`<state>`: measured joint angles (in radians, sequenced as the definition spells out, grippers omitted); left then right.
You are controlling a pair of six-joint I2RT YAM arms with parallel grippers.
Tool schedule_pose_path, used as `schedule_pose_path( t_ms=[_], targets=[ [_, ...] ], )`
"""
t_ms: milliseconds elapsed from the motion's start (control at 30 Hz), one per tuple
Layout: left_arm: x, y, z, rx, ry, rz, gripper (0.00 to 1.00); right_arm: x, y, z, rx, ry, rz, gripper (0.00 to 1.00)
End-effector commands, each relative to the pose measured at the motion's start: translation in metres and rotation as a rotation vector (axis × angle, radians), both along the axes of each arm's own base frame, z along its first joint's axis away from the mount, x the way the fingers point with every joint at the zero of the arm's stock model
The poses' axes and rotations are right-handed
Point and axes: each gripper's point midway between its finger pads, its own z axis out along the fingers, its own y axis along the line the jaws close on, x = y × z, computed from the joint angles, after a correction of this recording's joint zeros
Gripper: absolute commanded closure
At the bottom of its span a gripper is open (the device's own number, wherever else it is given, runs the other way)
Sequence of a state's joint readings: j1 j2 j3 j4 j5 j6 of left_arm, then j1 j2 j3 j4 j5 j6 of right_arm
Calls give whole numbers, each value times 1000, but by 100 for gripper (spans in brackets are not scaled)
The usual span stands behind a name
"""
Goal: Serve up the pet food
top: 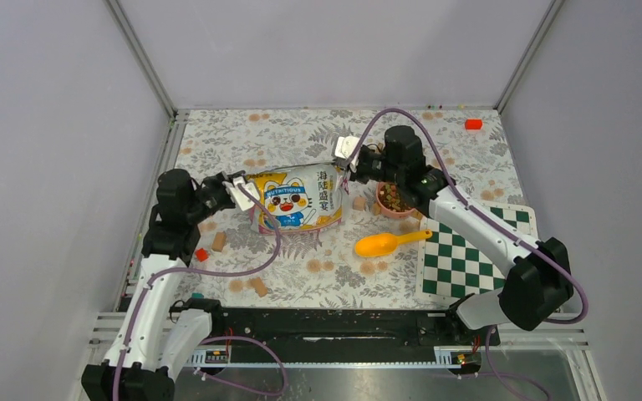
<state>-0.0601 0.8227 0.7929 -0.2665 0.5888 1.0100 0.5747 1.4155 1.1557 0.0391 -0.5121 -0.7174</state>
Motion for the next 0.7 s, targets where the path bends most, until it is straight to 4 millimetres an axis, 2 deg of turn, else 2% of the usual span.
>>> schedule_pose_path(
  t_ms=[0,67,200,267,333,467,600,667],
  targets=[
    [18,94,11,190,-107,433,100,47,-67,28,-102,-202,-290,100],
    [18,83,23,111,-100,397,97,37,-59,32,-100,-150,-230,93],
    [16,42,53,-96,-56,235,66,16,-35,58,10,-37,-110,68],
    [13,23,65,-168,-36,148,59,7,-24,70,66,6,-56,58],
    [11,10,72,-216,-15,85,56,2,-17,81,115,50,-30,49],
    [7,-1,84,-260,1,25,49,-4,-10,89,157,99,-2,35],
    [-2,-13,87,-264,35,-52,46,-14,-3,89,158,151,63,28],
    [-8,-27,87,-268,65,-114,45,-18,2,86,157,190,99,26]
  ],
)
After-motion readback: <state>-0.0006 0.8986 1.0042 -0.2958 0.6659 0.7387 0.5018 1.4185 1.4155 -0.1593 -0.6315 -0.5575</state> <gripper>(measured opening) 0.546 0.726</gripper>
